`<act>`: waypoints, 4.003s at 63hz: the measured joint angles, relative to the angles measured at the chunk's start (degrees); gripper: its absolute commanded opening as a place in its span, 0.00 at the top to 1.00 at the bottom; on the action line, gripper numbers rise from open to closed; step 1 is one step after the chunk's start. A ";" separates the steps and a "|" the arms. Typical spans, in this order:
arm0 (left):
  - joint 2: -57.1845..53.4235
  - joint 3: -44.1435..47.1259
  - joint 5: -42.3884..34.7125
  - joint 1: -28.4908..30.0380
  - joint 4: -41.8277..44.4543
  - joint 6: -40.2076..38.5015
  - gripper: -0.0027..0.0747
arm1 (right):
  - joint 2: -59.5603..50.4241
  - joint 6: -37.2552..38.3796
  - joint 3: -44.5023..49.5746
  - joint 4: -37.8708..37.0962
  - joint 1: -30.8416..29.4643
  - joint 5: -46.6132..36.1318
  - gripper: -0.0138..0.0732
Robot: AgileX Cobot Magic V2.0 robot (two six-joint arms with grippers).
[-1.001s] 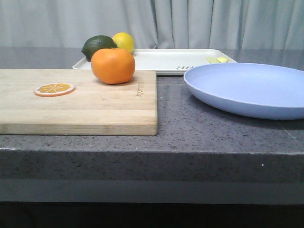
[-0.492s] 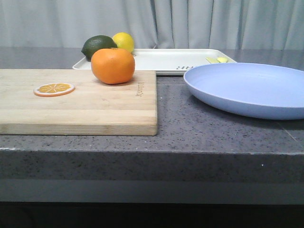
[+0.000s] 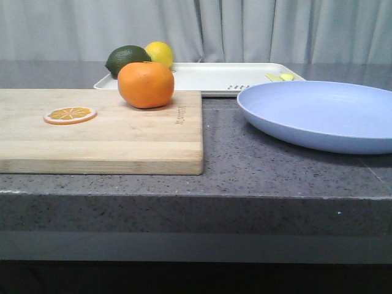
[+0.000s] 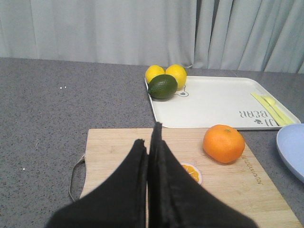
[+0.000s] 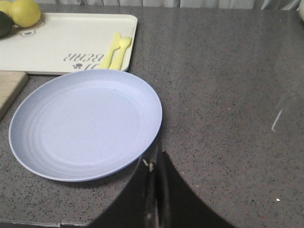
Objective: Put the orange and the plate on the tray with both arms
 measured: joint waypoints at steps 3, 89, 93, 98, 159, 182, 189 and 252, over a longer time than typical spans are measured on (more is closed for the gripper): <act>0.51 0.26 0.00 0.00 0.00 0.00 0.99 | 0.90 0.00 0.00 0.00 0.00 0.00 0.92; 17.70 0.53 -9.85 -13.44 9.23 0.00 0.18 | 4.91 -3.02 0.00 -1.07 0.00 2.50 0.09; 20.52 -0.19 -12.14 -15.51 9.23 0.00 0.18 | 4.91 -3.02 0.00 -1.07 0.00 2.50 0.09; 24.06 -1.25 -14.52 -17.92 9.23 0.00 0.18 | 4.91 -3.02 0.00 -1.07 0.00 2.50 0.09; 71.15 -23.97 -23.35 -26.96 8.18 0.00 0.18 | 4.91 -3.02 0.00 -1.07 0.00 2.61 0.09; 75.91 -24.51 -23.35 -26.96 8.04 0.00 0.18 | 4.91 -3.02 0.00 -1.07 0.00 3.16 0.09; 76.91 -24.51 -23.35 -26.96 7.95 0.00 0.20 | 4.91 -3.02 0.00 -1.07 0.00 3.45 0.09; 84.10 -45.37 -15.47 -41.25 7.11 0.00 0.43 | 4.91 -3.02 0.00 -1.07 0.00 4.09 0.09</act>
